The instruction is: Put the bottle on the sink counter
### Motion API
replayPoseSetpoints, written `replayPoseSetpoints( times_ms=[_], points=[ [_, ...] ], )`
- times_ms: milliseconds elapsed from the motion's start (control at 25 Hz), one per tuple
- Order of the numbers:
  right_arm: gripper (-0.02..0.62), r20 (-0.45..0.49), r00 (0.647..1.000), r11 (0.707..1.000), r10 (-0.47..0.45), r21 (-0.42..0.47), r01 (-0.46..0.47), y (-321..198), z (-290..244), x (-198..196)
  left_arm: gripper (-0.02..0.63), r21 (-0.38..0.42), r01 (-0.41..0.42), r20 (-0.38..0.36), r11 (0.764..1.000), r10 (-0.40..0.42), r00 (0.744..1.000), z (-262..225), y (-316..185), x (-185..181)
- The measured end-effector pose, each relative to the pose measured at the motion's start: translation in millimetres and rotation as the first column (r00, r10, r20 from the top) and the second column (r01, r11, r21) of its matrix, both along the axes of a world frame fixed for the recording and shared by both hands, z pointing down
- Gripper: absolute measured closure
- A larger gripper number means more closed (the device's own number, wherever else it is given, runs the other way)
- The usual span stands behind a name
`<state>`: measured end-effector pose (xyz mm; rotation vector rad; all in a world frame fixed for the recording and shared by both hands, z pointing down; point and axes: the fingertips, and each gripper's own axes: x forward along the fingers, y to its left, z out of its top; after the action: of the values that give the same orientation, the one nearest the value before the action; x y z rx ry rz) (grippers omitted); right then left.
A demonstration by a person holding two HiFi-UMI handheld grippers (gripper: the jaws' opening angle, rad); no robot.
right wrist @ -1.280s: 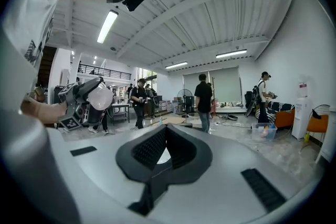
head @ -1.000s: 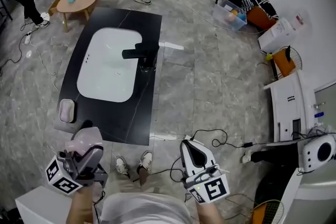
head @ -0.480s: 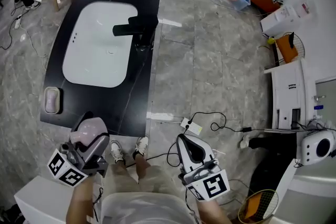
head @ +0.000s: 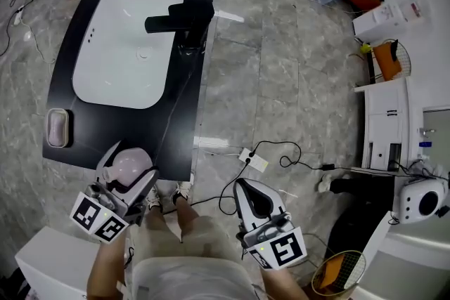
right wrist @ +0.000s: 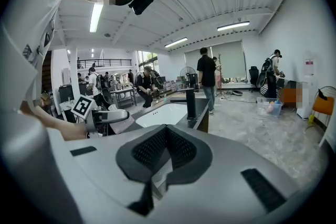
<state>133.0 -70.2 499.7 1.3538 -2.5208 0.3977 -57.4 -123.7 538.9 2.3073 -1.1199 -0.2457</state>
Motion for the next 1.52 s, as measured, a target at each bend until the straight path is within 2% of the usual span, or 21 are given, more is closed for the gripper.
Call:
replayPoseSetpoints(
  times_ms=[120,240,640,920,1320,1520],
  points=[
    [0.584,0.002,1.0,1.0,-0.003,-0.011,0.004,-3,6,0,0.201,-0.024,0.005,0.039,1.0,-0.004,0.999,15,-3,6],
    [0.584,0.007,1.0,1.0,-0.005,-0.019,0.005,-5,11,1,0.201,-0.035,0.002,0.117,0.999,0.002,0.993,28,-3,15],
    [0.584,0.017,1.0,1.0,0.001,-0.029,0.0,-14,17,8,0.201,-0.046,-0.073,0.297,0.996,0.083,0.951,61,-1,50],
    [0.584,0.027,1.0,0.999,0.008,-0.031,-0.007,-17,18,14,0.201,-0.059,-0.127,0.43,0.99,0.14,0.892,88,1,71],
    [0.584,0.037,0.999,0.999,0.039,-0.028,-0.038,-16,17,30,0.2,-0.089,-0.177,0.54,0.98,0.196,0.819,114,6,94],
    [0.584,0.044,0.998,0.999,0.044,-0.025,-0.043,-16,17,34,0.201,-0.094,-0.179,0.566,0.979,0.2,0.8,118,6,97]
  ],
)
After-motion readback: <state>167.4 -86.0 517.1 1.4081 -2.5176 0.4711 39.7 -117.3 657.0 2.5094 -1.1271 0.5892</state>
